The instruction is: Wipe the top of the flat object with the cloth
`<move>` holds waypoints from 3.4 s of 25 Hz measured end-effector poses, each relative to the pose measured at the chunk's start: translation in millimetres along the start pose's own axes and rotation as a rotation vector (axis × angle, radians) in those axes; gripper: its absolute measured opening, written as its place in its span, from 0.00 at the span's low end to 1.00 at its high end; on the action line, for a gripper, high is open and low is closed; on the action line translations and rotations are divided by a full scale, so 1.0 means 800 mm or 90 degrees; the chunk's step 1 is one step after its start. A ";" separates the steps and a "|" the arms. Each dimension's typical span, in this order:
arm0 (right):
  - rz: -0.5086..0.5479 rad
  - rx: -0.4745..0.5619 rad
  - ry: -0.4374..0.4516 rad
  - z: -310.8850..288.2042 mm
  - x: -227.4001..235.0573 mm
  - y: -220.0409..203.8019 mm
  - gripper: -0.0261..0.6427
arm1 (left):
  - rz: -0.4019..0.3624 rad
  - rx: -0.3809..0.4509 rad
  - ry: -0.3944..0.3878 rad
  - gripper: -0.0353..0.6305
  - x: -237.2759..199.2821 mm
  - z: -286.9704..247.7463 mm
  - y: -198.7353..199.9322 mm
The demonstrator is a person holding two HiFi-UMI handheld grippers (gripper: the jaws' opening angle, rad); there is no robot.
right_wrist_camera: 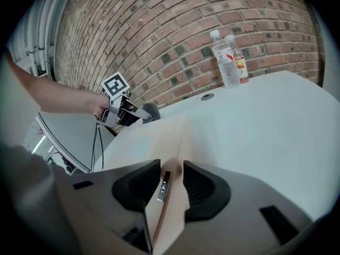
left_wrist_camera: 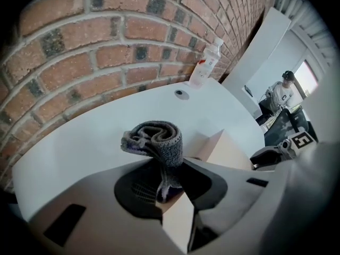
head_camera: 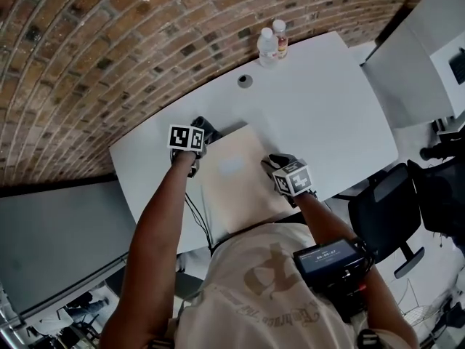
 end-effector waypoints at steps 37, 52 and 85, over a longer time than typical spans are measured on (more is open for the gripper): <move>0.029 -0.008 -0.021 0.000 -0.001 -0.003 0.25 | 0.133 0.215 0.085 0.21 -0.029 0.169 -0.078; 0.030 -0.007 0.006 -0.002 -0.002 -0.002 0.25 | 0.089 0.183 -0.156 0.21 0.161 0.037 0.028; 0.056 -0.022 0.028 -0.001 -0.004 0.005 0.25 | 0.087 0.095 0.036 0.21 0.043 0.077 -0.067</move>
Point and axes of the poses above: the fingertips, and each gripper's own axes: z backward along the fingers, x to its right, y out of its top, the point moved 5 cm from there along z, backward along the fingers, and after that the axes turned 15 degrees about x, right-handed, at the moved point
